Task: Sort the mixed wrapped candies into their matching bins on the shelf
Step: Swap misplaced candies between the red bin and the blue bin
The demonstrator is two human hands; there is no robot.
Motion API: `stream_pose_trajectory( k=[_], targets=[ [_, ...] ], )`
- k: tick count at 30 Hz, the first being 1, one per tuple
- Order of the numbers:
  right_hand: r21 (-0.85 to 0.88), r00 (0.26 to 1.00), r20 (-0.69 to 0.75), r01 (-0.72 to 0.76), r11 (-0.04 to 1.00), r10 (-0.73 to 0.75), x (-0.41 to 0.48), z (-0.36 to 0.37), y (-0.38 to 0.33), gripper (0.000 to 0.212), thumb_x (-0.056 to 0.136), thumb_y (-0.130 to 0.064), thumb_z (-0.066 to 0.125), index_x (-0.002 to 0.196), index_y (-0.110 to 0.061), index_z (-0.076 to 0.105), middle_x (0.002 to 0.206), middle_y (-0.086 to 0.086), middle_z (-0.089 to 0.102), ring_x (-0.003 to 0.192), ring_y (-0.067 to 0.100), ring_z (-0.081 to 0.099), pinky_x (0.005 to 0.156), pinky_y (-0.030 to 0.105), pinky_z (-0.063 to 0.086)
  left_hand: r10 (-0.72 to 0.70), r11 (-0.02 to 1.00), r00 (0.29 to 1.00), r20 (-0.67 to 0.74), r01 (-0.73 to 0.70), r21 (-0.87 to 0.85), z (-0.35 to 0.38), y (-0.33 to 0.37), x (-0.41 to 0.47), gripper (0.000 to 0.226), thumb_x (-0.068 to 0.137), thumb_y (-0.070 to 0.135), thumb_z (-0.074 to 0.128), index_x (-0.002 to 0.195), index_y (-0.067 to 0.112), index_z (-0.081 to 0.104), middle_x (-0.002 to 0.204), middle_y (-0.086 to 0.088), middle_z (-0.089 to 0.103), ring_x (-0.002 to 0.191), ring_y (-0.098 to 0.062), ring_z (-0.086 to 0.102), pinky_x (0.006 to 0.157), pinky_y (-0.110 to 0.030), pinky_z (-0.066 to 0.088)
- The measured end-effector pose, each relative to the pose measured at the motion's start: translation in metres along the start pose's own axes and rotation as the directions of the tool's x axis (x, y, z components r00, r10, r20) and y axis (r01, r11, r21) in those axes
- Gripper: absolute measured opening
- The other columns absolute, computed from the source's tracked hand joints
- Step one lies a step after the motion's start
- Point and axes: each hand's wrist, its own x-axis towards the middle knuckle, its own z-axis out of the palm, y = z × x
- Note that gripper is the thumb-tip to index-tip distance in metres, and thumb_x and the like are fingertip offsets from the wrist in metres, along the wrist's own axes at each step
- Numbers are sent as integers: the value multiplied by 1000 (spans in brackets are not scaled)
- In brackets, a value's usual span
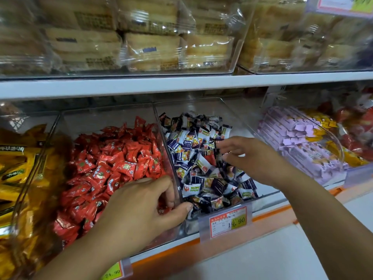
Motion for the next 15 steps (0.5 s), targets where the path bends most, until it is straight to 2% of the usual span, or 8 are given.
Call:
stream_pose_trajectory(
  k=[4,6,10,12,14,15],
  targets=[
    [-73,998,58,-9,997,13,6,23,2,39,91,-22,65,128,-33,54,103,-7,60,93,11,61,69,20,47,-8,1000,1000,14,8,7,-1,1,0,46,71,80,32,71,38,49,94,49,41,78,13,48,47,-13,25],
    [-106,1000,16,5,994,-3,12,31,2,32,89,-18,66,118,-31,61,90,-4,63,81,12,60,65,21,45,-4,1000,1000,16,4,6,-2,1,0,46,71,80,32,72,38,49,95,49,41,79,13,48,47,-13,25],
    [-111,999,-50,-3,994,-3,17,26,-5,15,87,-20,68,86,-35,64,82,-6,69,66,12,62,55,25,45,-10,1000,999,34,10,15,-1,0,0,50,69,82,28,74,37,49,104,51,36,89,10,47,50,-14,27],
    [-158,994,-105,-17,987,0,15,16,-12,12,88,-23,68,83,-34,62,82,-11,67,60,6,60,50,23,42,-11,1000,999,34,11,16,-1,0,1,51,68,82,28,75,37,49,103,52,35,90,10,47,50,-14,27],
    [-190,983,-181,-15,982,-20,12,6,-23,9,88,-24,67,83,-30,62,79,-14,62,66,7,60,53,22,43,-12,1000,999,35,12,16,-1,0,1,52,68,82,27,75,36,51,102,52,36,89,10,46,50,-14,26],
    [-148,977,-209,9,989,-40,11,4,-31,6,87,-25,68,84,-28,63,78,-14,63,68,9,61,54,22,44,-10,1000,999,31,10,13,-1,0,1,52,68,82,28,76,35,51,101,51,36,88,10,46,50,-15,27]
  ],
)
